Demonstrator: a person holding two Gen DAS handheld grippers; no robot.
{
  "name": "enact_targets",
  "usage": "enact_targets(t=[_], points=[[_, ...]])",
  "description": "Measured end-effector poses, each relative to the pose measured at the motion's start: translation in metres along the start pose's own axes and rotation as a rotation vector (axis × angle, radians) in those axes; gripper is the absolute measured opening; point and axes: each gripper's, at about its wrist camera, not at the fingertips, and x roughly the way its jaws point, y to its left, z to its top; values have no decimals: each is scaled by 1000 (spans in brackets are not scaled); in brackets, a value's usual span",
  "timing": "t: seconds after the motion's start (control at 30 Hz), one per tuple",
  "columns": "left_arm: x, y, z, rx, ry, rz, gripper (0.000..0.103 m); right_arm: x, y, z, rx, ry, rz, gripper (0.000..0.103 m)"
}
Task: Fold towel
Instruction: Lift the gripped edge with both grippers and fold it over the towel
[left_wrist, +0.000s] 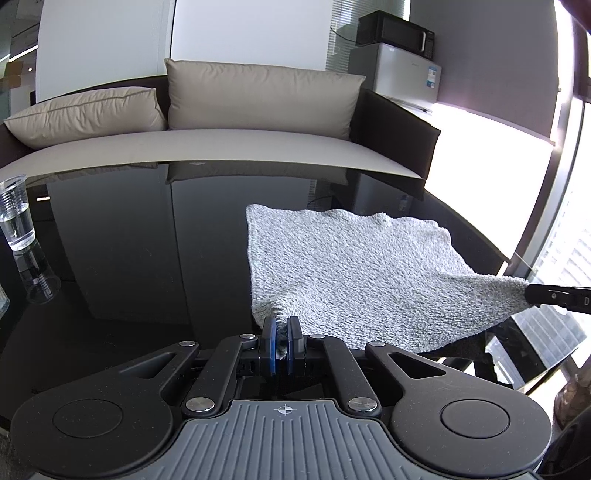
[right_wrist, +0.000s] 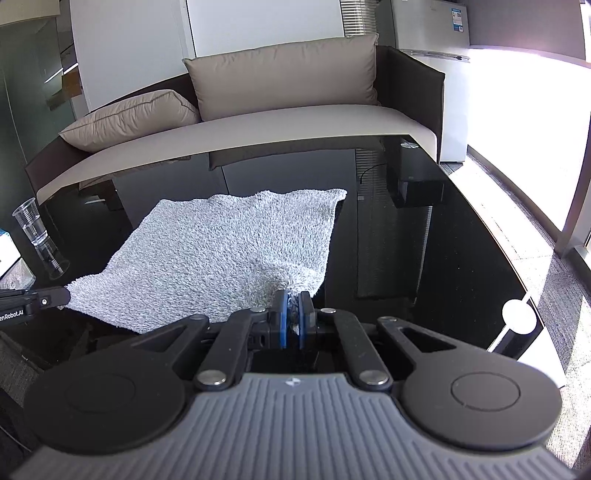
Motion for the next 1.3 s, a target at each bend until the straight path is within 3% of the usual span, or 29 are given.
enact_targets(t=[0.77,1.3], points=[[33,-11,38,17,-72,53,5,25,-7,22,19,-31,-23,6],[67,-5,60,-4,-86,80,5,72,-14,47,58,-52,-31,6]])
